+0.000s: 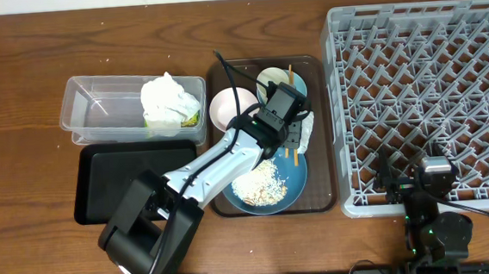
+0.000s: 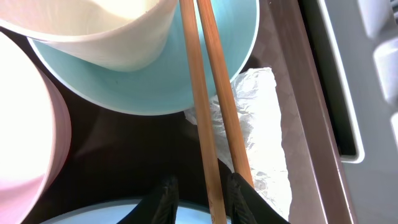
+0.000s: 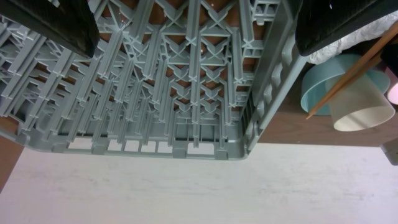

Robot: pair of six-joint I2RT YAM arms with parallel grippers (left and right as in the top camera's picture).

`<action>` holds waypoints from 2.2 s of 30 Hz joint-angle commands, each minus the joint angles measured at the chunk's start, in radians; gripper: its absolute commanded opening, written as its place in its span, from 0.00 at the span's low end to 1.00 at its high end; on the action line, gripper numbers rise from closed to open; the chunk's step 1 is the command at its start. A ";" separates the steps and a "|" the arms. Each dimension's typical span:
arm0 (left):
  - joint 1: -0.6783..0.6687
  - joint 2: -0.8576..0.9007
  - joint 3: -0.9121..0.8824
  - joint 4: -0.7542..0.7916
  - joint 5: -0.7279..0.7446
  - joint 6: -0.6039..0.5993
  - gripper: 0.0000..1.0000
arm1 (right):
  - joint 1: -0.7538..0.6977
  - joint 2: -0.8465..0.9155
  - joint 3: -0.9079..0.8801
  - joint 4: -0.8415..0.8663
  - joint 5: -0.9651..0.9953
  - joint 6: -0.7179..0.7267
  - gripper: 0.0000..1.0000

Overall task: Sort waste into correct bins and load items into the dishwasher rack
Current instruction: 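Lower the left gripper and pinch the chopsticks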

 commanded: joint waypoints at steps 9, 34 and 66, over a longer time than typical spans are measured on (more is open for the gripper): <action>-0.002 0.015 -0.011 -0.004 -0.019 0.009 0.30 | -0.003 -0.004 -0.001 -0.004 -0.003 -0.004 0.99; -0.022 0.016 -0.011 -0.006 -0.024 0.010 0.28 | -0.003 -0.004 -0.001 -0.004 -0.003 -0.004 0.99; -0.022 0.031 -0.005 0.032 -0.076 0.021 0.19 | -0.003 -0.004 -0.001 -0.004 -0.003 -0.004 0.99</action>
